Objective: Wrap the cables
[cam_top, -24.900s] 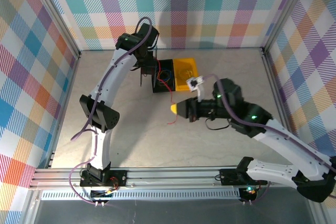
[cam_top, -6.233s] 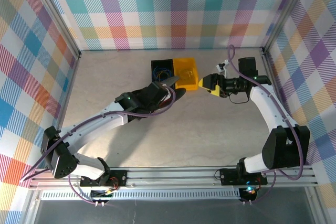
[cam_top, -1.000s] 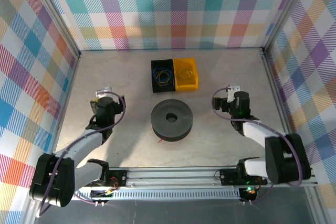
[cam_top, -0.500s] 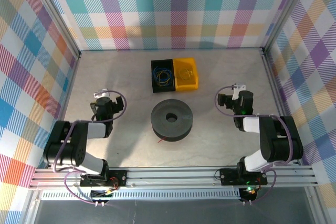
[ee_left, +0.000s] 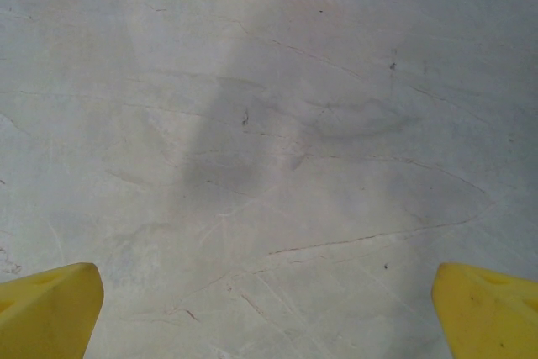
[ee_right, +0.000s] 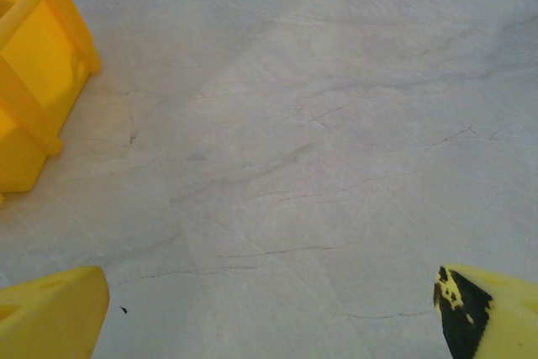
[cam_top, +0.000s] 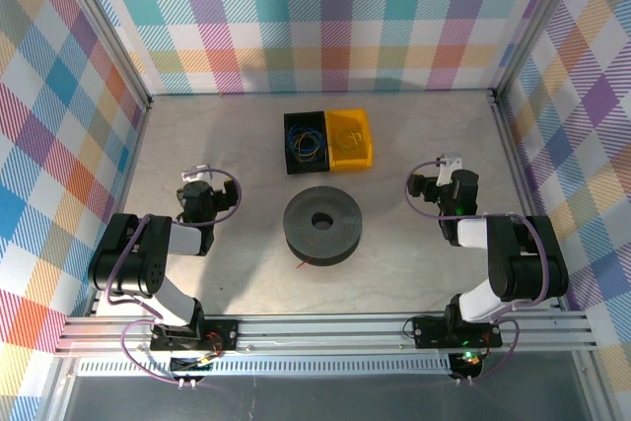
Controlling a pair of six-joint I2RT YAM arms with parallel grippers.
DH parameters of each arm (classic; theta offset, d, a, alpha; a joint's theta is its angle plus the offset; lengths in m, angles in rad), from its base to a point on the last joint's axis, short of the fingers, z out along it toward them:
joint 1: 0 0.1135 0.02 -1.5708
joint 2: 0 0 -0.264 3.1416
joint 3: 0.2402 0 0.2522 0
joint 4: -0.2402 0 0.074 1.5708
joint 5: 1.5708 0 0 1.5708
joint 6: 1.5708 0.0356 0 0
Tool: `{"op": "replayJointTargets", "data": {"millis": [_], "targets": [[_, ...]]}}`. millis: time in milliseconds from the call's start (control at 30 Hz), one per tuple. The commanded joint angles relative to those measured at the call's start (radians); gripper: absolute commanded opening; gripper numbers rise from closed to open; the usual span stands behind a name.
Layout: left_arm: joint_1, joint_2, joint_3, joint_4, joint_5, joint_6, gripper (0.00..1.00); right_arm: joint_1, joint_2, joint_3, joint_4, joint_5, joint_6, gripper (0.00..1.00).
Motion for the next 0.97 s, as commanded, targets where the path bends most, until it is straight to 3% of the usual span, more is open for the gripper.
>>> {"op": "replayJointTargets", "data": {"millis": [0, 933], "targets": [[0.001, -0.002, 0.014, 0.047, 0.010, 0.016, 1.00, -0.006, 0.007, -0.008, 0.043, -0.022, 0.009, 0.99], [-0.017, -0.003, 0.022, 0.033, -0.007, 0.033, 1.00, -0.004, 0.006, -0.008, 0.045, -0.022, 0.006, 0.99]]}}
